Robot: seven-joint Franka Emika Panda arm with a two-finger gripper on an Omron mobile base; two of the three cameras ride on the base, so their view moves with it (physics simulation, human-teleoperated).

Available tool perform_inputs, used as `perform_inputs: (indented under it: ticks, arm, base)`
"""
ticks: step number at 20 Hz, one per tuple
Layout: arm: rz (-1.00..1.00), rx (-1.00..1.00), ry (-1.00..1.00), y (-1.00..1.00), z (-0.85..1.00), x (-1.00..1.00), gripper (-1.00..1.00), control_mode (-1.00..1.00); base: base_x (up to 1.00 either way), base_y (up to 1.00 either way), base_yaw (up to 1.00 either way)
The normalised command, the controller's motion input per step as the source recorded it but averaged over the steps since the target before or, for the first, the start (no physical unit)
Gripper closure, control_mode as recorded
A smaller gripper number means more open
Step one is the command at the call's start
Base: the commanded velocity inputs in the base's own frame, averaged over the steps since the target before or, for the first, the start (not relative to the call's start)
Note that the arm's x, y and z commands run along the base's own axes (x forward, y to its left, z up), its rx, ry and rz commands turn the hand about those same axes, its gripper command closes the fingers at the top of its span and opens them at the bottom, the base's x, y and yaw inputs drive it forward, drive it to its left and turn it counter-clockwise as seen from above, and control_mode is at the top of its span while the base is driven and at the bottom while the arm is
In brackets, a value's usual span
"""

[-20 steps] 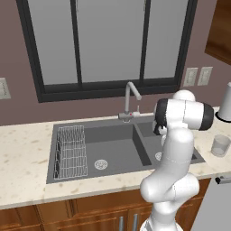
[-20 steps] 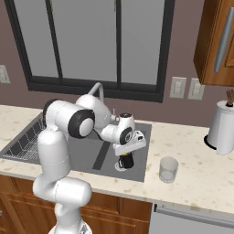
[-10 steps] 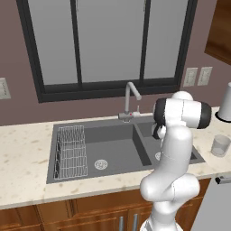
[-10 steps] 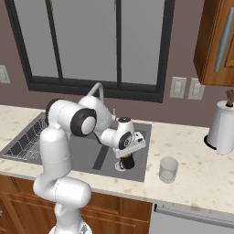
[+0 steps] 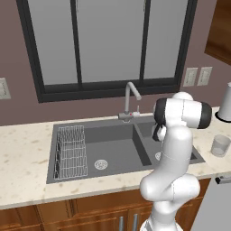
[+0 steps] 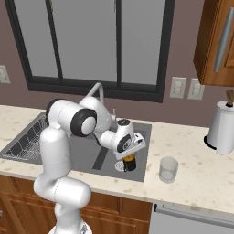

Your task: Move any existing items from the left basin to the right basin for drying. Then move the glass cup from the counter to the left basin of the sink for washing.

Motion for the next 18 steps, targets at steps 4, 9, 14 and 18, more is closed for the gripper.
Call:
perform_inputs:
  ticks: [4, 9, 14, 18]
  arm:
    - [0.03, 0.05, 0.0, 0.0, 0.0, 0.08, -1.0, -1.0]
    - [0.01, 0.07, 0.0, 0.0, 0.44, 0.0, -1.0, -1.0]
    - [0.0, 0.05, 0.0, 0.03, 0.98, -0.15, -1.0, -1.0]
    - [-0.06, 0.03, 0.06, 0.01, 1.0, -0.34, -1.0, -1.0]
  base:
    - [0.0, 0.0, 0.0]
    - [0.0, 0.0, 0.0]
    - [0.0, 0.0, 0.0]
    - [0.0, 0.0, 0.0]
